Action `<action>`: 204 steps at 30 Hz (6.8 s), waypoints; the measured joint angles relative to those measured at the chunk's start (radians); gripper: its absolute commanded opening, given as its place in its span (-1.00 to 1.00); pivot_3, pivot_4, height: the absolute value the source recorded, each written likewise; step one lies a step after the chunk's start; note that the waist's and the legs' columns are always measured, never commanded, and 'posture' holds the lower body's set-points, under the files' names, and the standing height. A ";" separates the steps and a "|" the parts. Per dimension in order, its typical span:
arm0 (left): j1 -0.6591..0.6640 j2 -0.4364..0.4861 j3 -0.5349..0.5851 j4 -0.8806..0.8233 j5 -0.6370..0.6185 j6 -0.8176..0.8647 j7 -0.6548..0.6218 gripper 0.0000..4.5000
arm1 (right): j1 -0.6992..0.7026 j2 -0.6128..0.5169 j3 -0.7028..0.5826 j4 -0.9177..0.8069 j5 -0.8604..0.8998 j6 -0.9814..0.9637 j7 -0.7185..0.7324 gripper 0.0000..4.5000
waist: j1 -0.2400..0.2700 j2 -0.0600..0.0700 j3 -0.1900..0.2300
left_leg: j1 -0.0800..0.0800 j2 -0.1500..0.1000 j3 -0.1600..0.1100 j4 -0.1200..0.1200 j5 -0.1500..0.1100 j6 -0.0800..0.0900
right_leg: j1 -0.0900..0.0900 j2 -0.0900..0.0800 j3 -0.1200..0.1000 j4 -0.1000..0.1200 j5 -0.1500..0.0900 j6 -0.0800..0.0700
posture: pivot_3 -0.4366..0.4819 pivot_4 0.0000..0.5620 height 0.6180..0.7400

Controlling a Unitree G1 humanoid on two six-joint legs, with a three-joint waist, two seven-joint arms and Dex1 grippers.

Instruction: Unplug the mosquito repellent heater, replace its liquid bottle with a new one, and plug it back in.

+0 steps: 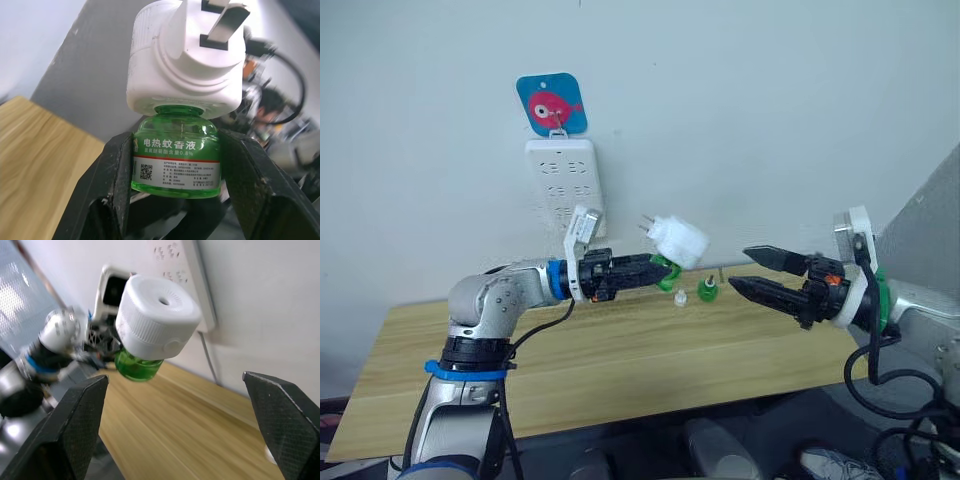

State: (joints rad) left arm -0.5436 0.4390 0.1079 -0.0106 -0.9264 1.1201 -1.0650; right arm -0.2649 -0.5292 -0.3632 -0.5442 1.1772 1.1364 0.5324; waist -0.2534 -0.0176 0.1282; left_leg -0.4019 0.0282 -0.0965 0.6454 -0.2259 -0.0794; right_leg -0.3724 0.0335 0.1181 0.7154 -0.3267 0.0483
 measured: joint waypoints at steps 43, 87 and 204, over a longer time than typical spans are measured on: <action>-0.006 0.008 0.093 -0.055 -0.399 0.221 0.265 0.00 | -0.202 0.078 0.272 0.198 0.495 -0.144 -0.353 0.30 | 0.004 0.002 -0.003 | 0.000 0.000 0.000 -0.001 0.000 0.000 | -0.001 0.000 0.001 -0.001 0.000 0.000 | -0.54 -0.91 0.75; 0.007 0.164 0.075 0.379 0.534 -0.933 0.208 0.81 | -0.148 -0.075 0.388 -0.114 -0.098 -0.242 -0.229 0.30 | 0.054 0.001 -0.003 | 0.000 0.001 0.007 -0.002 0.000 0.000 | -0.003 0.000 0.006 -0.003 0.000 0.000 | -0.54 -0.73 0.75; -0.182 0.166 0.011 0.466 0.554 -0.791 -0.007 -0.42 | -0.371 0.581 0.634 0.533 -1.039 -0.478 -0.306 1.00 | 0.027 -0.001 -0.003 | -0.005 -0.001 -0.014 -0.006 0.005 -0.004 | -0.003 -0.003 -0.013 -0.003 0.005 -0.007 | -0.48 -0.76 0.75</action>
State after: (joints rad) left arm -0.7256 0.6052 0.1193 0.4552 -0.3728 0.3294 -1.0723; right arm -0.6354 0.0516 0.2704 -0.0113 0.1380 0.6580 0.2267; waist -0.2261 -0.0184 0.1255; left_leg -0.4072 0.0274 -0.1108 0.6389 -0.2208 -0.0835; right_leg -0.3749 0.0302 0.1048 0.7122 -0.3216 0.0415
